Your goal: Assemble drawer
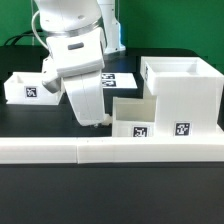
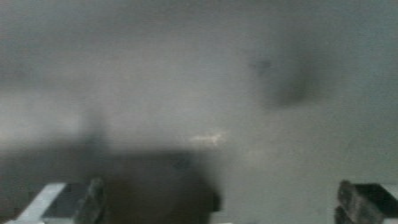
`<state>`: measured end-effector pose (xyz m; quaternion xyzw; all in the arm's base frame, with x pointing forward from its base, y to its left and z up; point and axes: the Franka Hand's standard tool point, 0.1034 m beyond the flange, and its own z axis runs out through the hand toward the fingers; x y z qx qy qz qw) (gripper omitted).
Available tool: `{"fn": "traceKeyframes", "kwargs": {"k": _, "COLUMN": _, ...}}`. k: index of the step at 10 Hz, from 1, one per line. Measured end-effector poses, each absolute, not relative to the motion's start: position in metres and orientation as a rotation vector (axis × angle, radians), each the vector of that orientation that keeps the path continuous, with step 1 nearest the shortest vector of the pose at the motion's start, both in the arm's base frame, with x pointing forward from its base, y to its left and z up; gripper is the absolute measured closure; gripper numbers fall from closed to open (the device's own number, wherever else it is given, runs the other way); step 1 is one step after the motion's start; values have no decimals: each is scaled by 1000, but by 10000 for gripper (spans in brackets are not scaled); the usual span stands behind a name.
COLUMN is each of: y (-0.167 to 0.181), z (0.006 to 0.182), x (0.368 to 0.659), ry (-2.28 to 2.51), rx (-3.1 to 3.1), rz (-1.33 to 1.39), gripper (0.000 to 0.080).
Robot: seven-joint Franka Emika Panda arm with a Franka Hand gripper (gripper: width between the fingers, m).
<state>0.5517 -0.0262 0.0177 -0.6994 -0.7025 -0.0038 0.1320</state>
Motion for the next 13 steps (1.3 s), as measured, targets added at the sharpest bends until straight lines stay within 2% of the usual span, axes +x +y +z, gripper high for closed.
{"fn": "traceKeyframes", "kwargs": {"k": 13, "y": -25, "z": 17, "x": 561, "ry": -1988, "rx": -2093, "rz": 124, "gripper": 151}}
